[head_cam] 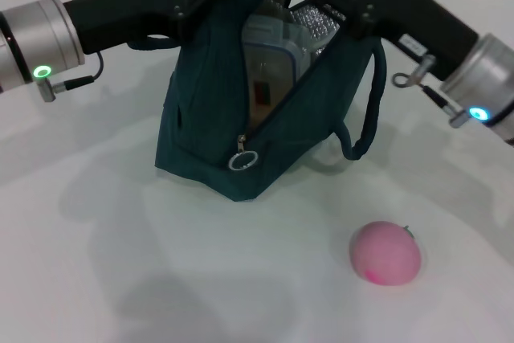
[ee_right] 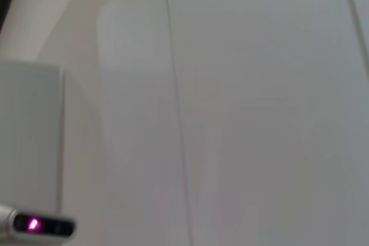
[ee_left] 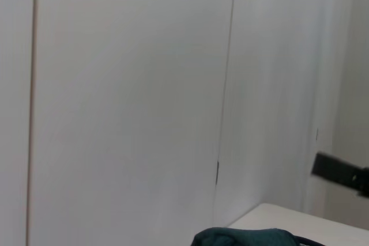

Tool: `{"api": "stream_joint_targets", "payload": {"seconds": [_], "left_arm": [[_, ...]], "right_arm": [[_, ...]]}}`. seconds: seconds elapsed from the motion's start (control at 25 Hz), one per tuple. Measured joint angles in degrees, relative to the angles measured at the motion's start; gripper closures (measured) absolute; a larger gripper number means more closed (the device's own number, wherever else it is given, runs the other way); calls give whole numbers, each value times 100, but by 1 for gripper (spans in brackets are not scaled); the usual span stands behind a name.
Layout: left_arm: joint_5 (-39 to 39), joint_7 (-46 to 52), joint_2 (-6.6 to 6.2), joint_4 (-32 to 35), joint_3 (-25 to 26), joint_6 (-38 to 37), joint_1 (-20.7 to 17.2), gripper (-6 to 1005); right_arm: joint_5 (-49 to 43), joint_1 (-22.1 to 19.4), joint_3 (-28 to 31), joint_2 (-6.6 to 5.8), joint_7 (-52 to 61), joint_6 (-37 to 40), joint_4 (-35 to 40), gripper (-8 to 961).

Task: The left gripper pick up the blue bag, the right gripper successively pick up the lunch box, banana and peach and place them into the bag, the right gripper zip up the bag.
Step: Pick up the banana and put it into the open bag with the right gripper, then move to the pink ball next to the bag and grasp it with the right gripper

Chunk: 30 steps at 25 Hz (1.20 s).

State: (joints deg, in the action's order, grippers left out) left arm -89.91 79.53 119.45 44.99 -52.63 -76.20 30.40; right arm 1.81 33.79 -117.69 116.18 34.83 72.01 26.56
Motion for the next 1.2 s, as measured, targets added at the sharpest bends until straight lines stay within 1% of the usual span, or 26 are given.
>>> {"api": "stream_joint_targets", "payload": {"seconds": [0.2,0.32,0.36,0.4,0.44,0.52,0.56,0.64,0.68,0.72,0.76,0.8,0.84,0.88,0.92,0.96,1.0,1.04,1.08,1.16,1.2], "left_arm": [[78,-47,7,1,-1,9,-19,957],[80,-49,5,1,-2,36,-31,957],[80,-49,3,1,-1,70,-45,957],[80,-49,3,0,-1,98,-62,957],[81,-51,3,-1,-2,121,-88,957],[82,-57,2,-3,-1,139,-138,957],[84,-64,-2,-3,-2,142,-182,957],[84,-69,-13,-5,-1,147,-254,957],[84,-70,-18,-5,0,150,-293,957],[83,-70,-21,-5,1,151,-315,957],[69,-70,-23,-6,0,159,-327,957],[53,-71,-23,-7,0,170,-331,957],[36,-82,-21,-7,-1,188,-324,957],[20,-97,-17,-8,-1,207,-318,957],[12,-111,-13,-8,-1,218,-312,957],[7,-130,-12,-8,-2,221,-310,957],[7,-130,-12,-8,-2,221,-310,957],[5,-130,-11,-8,-1,222,-310,957],[3,-131,-11,-8,-1,222,-306,957],[0,-131,-10,-9,-1,222,-299,957],[-1,-131,-10,-8,-1,222,-283,957]], "right_arm": [[13,-482,391,0,-59,446,-56,280],[4,-645,419,-5,-67,552,-67,281],[-37,-755,409,-38,-70,711,-69,282],[-37,-755,409,-38,-70,711,-69,282],[-105,-815,398,-68,-69,846,-71,283],[-432,-952,417,-166,48,1090,-9,284],[-670,-1004,450,-260,198,1111,111,284],[-1378,-1092,563,-536,749,946,553,299],[-1687,-1109,628,-648,1021,831,761,313],[-2231,-1140,760,-798,1454,608,1091,327],[-2663,-1165,890,-906,1864,434,1393,341],[-3304,-1228,1090,-997,2368,149,1782,355],[-3842,-1288,1273,-1055,2854,-95,2144,355],[-4740,-1389,1532,-1074,3605,-527,2623,354],[-5378,-1455,1710,-1065,4130,-767,2964,354],[-6163,-1528,1901,-1021,4762,-1019,3361,354],[-6996,-1581,2111,-950,5462,-1171,3743,354],[-8020,-1630,2342,-831,6257,-1264,4154,353],[-9438,-1656,2753,-600,7176,-1115,4611,353],[-10325,-1660,3104,-397,7690,-817,4883,353],[-10928,-1653,3400,-259,7966,-392,5051,352]]}}
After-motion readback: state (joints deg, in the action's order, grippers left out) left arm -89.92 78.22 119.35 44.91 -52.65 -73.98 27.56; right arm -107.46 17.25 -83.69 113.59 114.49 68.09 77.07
